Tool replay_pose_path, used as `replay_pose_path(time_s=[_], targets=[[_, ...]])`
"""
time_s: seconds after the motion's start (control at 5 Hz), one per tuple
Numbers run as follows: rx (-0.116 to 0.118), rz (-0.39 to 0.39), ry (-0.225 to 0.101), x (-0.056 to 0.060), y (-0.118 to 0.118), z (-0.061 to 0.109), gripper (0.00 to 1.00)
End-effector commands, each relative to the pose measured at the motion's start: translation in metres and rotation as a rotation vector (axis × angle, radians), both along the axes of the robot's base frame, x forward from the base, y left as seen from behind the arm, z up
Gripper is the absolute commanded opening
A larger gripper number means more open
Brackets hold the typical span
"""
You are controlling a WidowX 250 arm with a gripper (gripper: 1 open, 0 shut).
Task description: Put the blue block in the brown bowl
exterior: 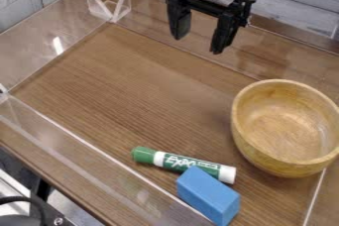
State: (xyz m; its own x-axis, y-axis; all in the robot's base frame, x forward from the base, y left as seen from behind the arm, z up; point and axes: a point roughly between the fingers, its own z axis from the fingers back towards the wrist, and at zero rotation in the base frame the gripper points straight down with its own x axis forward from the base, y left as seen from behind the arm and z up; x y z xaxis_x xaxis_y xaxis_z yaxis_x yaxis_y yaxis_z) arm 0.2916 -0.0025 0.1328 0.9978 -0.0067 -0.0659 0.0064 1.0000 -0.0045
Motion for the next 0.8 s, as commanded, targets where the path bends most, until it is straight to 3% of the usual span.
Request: replay_pose_path(time_s=[0.0,0.6], targets=[[0.000,0.048,0.014,-0.011,-0.008,-0.005,1.00],[-0.008,0.379,-0.025,-0.075,-0.064,-0.004,1.00]])
